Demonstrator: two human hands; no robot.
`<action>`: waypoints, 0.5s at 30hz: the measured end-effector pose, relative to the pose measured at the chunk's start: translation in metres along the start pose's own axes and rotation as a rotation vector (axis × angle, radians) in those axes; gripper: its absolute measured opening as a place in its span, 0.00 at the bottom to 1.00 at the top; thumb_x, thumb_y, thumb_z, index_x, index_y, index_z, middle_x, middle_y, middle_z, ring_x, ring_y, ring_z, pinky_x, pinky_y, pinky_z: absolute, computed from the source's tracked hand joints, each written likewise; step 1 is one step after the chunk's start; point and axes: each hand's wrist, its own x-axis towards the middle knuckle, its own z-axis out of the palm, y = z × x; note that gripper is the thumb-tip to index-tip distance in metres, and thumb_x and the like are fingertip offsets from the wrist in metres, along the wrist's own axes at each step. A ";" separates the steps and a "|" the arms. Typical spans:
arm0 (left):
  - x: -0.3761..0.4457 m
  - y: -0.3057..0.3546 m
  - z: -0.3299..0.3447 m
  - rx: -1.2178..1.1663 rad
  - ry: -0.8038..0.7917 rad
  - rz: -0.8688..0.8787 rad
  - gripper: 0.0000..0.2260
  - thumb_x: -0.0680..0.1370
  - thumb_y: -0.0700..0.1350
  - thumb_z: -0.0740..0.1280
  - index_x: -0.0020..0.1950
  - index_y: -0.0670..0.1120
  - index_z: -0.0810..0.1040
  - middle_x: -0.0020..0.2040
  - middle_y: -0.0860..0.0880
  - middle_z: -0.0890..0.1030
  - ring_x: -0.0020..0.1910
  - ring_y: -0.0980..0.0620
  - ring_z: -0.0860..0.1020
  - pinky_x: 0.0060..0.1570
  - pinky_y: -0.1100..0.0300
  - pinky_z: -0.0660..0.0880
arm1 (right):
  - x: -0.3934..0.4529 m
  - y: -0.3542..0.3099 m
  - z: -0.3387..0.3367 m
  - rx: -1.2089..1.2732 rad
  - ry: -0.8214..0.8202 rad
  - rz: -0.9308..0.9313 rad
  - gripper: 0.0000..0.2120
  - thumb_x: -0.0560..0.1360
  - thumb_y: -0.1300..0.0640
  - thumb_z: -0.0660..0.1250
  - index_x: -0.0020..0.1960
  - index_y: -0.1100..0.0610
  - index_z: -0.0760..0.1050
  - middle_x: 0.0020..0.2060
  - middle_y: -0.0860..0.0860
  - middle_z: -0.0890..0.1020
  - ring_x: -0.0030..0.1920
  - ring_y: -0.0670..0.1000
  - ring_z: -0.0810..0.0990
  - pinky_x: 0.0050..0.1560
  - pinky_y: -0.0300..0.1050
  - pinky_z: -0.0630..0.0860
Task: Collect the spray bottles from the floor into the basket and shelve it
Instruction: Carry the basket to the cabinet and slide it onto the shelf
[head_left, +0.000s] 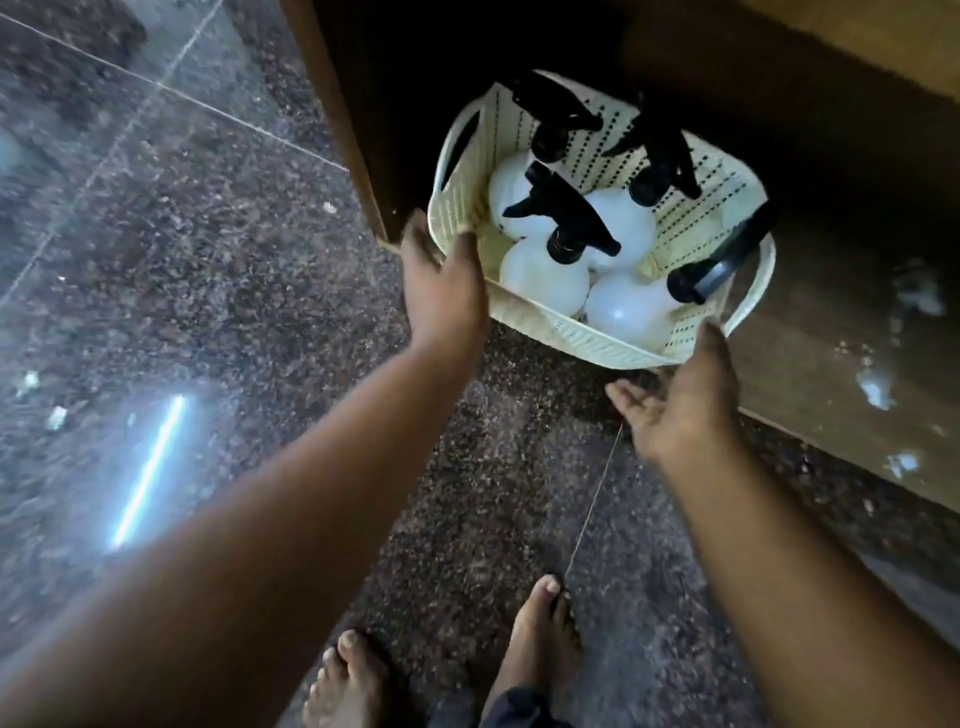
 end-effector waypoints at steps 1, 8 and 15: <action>0.031 -0.016 0.020 -0.036 0.059 0.015 0.23 0.78 0.51 0.63 0.72 0.50 0.65 0.67 0.47 0.75 0.65 0.50 0.74 0.67 0.49 0.70 | -0.001 0.008 0.002 0.050 -0.049 0.006 0.28 0.77 0.38 0.59 0.71 0.52 0.67 0.60 0.55 0.76 0.52 0.58 0.78 0.47 0.52 0.80; 0.058 -0.020 0.032 0.054 -0.119 0.157 0.30 0.77 0.60 0.56 0.77 0.55 0.53 0.75 0.48 0.66 0.73 0.49 0.67 0.71 0.46 0.66 | 0.020 0.003 0.039 0.123 -0.005 -0.075 0.21 0.78 0.46 0.53 0.68 0.52 0.70 0.61 0.59 0.78 0.53 0.63 0.80 0.35 0.54 0.83; 0.111 -0.007 0.064 0.166 -0.204 0.228 0.26 0.81 0.56 0.55 0.77 0.49 0.57 0.73 0.45 0.70 0.72 0.47 0.68 0.71 0.53 0.65 | 0.039 -0.040 0.080 0.117 -0.061 -0.132 0.24 0.80 0.47 0.45 0.67 0.57 0.70 0.61 0.59 0.79 0.48 0.59 0.79 0.40 0.49 0.81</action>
